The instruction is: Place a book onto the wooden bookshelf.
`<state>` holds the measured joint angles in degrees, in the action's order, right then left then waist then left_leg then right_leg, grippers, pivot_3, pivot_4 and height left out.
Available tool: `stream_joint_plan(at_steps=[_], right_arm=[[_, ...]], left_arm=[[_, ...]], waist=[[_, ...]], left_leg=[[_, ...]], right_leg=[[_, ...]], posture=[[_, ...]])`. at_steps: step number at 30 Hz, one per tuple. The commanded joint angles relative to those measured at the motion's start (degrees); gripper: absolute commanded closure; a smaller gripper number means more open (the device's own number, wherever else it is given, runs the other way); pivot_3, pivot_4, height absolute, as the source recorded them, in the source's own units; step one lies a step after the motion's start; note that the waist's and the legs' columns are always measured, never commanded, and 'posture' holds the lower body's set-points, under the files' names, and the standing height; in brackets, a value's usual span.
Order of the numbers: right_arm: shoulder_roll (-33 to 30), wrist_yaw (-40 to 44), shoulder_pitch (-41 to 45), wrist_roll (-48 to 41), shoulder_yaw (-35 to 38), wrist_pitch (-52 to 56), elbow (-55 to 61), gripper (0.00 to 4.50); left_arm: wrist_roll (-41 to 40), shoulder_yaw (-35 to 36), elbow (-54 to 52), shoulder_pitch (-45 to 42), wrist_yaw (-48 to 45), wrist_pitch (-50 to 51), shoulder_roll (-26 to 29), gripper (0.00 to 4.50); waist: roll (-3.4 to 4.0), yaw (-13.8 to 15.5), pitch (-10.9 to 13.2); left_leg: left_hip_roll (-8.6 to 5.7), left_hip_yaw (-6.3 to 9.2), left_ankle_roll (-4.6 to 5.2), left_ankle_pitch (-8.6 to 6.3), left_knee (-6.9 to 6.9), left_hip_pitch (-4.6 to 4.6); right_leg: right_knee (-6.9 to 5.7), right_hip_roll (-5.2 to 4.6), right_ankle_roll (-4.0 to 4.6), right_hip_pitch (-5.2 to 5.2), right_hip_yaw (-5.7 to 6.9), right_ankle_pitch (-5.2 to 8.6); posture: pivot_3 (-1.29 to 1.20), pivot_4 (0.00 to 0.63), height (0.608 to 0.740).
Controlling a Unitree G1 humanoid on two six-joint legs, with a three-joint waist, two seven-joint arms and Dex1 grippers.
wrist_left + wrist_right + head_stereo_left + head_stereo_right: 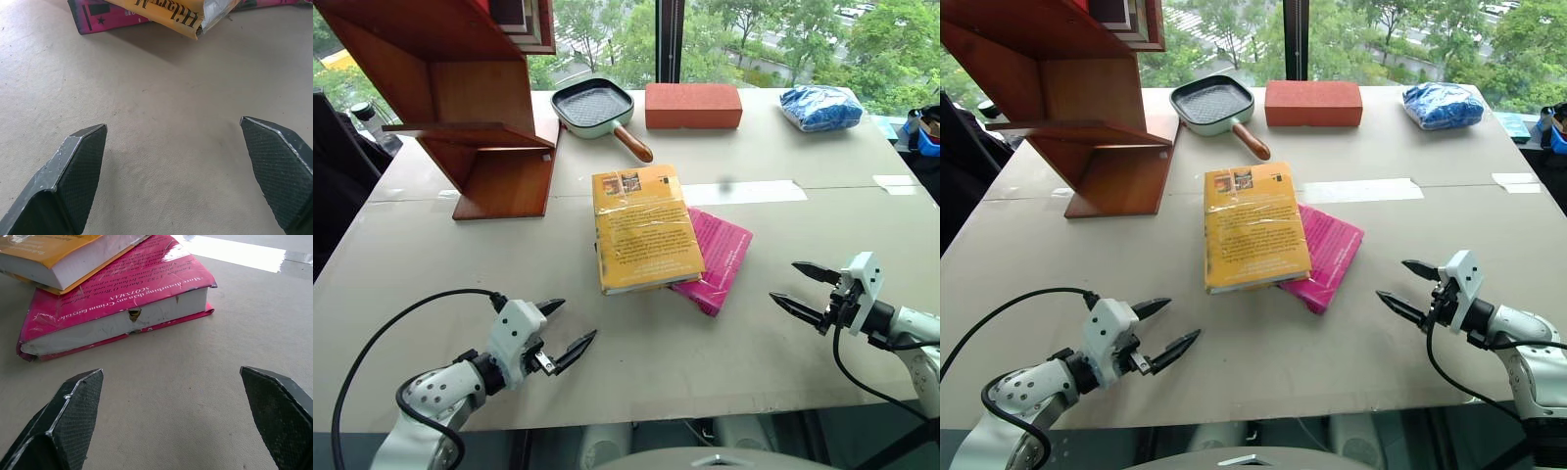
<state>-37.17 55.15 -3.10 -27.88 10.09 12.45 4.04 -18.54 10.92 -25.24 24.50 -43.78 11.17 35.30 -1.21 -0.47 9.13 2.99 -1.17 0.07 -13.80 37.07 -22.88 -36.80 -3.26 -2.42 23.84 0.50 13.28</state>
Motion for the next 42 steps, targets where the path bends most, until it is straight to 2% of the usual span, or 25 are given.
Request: stream_joint_plan(at_steps=[1, 8, 16, 18, 22, 25, 29, 34, 38, 42], right_arm=[[0.7, 0.5, -0.6, 0.3, 1.9, -4.0, 0.9, 0.09], [2.0, 1.2, -2.5, 1.6, 2.2, -10.5, -0.7, 0.09], [1.6, 2.3, -2.6, 1.5, 1.8, -11.9, -1.1, 0.09], [1.5, 3.3, -2.7, -0.4, 2.0, -11.0, 0.5, 0.09], [0.1, 4.9, -2.4, -2.7, 2.1, -9.0, 4.0, 0.09], [-2.1, 6.0, -1.7, -4.2, 2.3, -6.4, 6.5, 0.09], [-4.8, 6.8, 0.3, -7.1, 2.7, -2.9, 10.7, 0.09], [-5.0, 5.3, 2.6, -9.1, 2.4, 0.2, 14.5, 0.09], [-4.9, 5.2, 3.2, -9.6, 2.0, 1.5, 16.4, 0.09], [-5.3, 5.0, 3.2, -10.2, 2.6, 2.7, 17.9, 0.09]], left_arm=[[-0.7, 1.1, -0.3, -0.7, -0.5, -1.2, 0.2, 0.02], [-1.3, 1.3, 1.7, -3.1, -1.2, -1.3, 0.3, 0.02], [-1.6, 1.9, 4.2, -5.5, -2.4, -1.3, 1.1, 0.02], [-4.2, 2.7, 4.1, -6.0, -3.6, 0.6, 1.4, 0.02], [-11.0, 4.3, 2.4, -7.5, -5.2, 6.9, 2.3, 0.02], [-19.6, 5.6, 1.3, -9.6, -4.6, 15.1, 2.2, 0.02], [-31.9, 7.9, 4.9, -14.7, 0.6, 27.3, -0.5, 0.02], [-49.8, 10.4, 13.9, -23.0, 8.6, 44.3, -3.2, 0.02], [-53.2, 7.9, 20.9, -30.1, 10.0, 54.2, -1.7, 0.02], [-50.9, 5.6, 30.2, -37.9, 9.0, 59.7, -0.8, 0.02]], waist=[[0.0, 0.0, 0.0], [0.01, 0.2, 0.0], [0.02, 0.2, 0.0], [0.02, 0.2, 0.0], [0.04, 0.2, 0.0], [0.05, 0.2, 0.0], [0.07, 0.3, 0.0], [-0.01, 0.2, 0.1], [-0.04, 0.2, 0.1], [-0.05, 0.3, 0.1]], left_leg=[[0.01, 0.0, 0.0, 0.0, 0.0, 0.0], [0.07, -0.02, 0.0, 0.0, 0.01, 0.0], [0.09, -0.03, 0.0, 0.0, 0.02, 0.03], [0.09, -0.03, 0.0, 0.0, 0.03, 0.03], [0.11, -0.04, 0.0, 0.0, 0.03, 0.03], [0.11, -0.04, 0.0, 0.0, 0.05, 0.03], [0.1, 0.01, 0.0, 0.0, 0.12, 0.03], [0.11, 0.13, 0.01, 0.01, 0.17, 0.07], [0.09, 0.17, 0.01, 0.01, 0.19, 0.06], [0.06, 0.21, 0.01, 0.01, 0.26, 0.06]], right_leg=[[0.0, 0.01, 0.0, 0.0, 0.0, 0.0], [0.0, 0.14, 0.01, 0.0, -0.05, 0.0], [-0.03, 0.19, 0.02, -0.01, -0.1, -0.01], [-0.03, 0.19, 0.02, -0.01, -0.1, -0.01], [-0.04, 0.21, 0.02, -0.01, -0.12, -0.01], [-0.04, 0.21, 0.01, -0.02, -0.13, -0.01], [-0.08, 0.25, 0.01, -0.05, -0.14, -0.02], [-0.15, 0.39, 0.0, -0.13, -0.17, -0.03], [-0.18, 0.42, -0.03, -0.16, -0.18, -0.04], [-0.19, 0.48, 0.0, -0.18, -0.25, -0.04]], posture=[[0.0, 0.15, 0.74], [0.0, 0.15, 0.74], [0.0, 0.15, 0.74], [0.0, 0.15, 0.74], [0.0, 0.15, 0.74], [0.0, 0.15, 0.74], [0.0, 0.15, 0.74], [0.0, 0.15, 0.74], [0.0, 0.15, 0.74], [0.0, 0.15, 0.74]])
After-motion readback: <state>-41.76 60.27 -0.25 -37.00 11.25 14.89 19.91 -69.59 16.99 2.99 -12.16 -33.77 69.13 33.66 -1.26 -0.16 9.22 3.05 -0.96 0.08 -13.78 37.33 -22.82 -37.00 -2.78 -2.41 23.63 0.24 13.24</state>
